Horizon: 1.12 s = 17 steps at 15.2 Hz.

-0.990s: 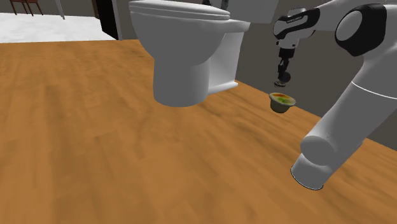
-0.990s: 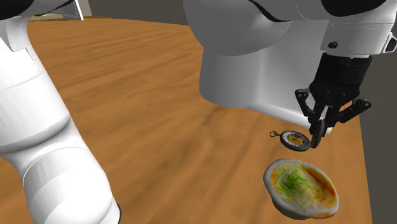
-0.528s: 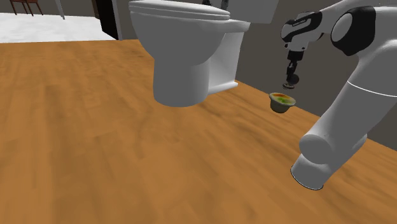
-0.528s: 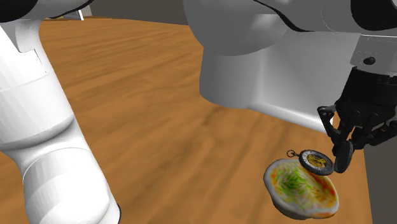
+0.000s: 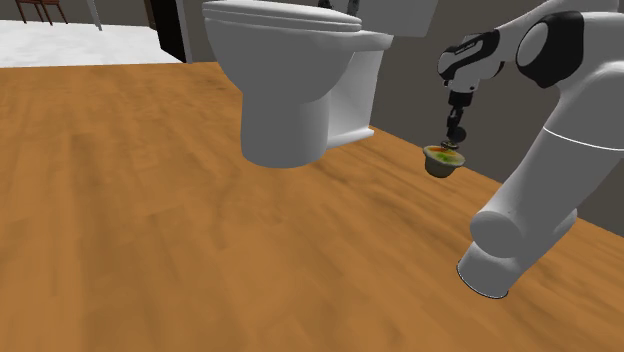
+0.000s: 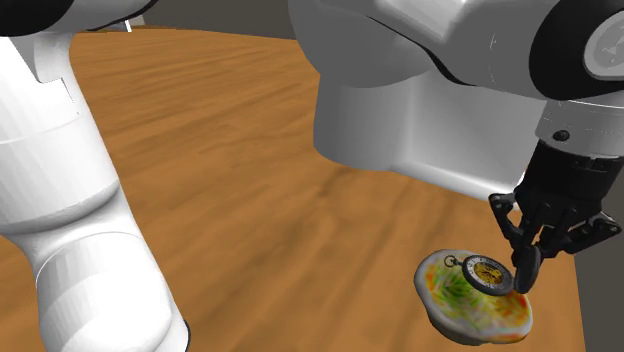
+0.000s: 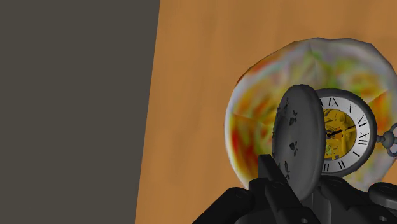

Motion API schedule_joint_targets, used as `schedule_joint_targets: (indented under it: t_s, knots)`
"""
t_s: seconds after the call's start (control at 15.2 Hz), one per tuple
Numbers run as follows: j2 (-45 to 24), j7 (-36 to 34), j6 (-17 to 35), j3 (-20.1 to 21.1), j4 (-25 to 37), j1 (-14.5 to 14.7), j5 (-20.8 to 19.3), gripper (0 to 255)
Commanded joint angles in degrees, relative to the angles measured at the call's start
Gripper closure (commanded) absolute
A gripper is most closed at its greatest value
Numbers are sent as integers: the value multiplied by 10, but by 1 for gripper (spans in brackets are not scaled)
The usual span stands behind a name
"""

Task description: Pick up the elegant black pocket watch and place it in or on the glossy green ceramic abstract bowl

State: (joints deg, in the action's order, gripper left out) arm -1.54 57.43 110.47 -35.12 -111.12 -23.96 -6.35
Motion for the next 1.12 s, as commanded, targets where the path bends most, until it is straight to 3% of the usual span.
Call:
schedule_joint_targets:
  t_s: [0.0,0.2,0.73,0.79,1.06]
  knots:
    - [-5,1,16,0,-11,-1,3,255]
    - [-13,1,38,-1,-27,-2,6,255]
    - [-13,2,39,-1,-28,-2,7,255]
    - [-13,2,39,-1,-28,-2,7,0]
    - [-13,2,39,-1,-28,-2,7,0]
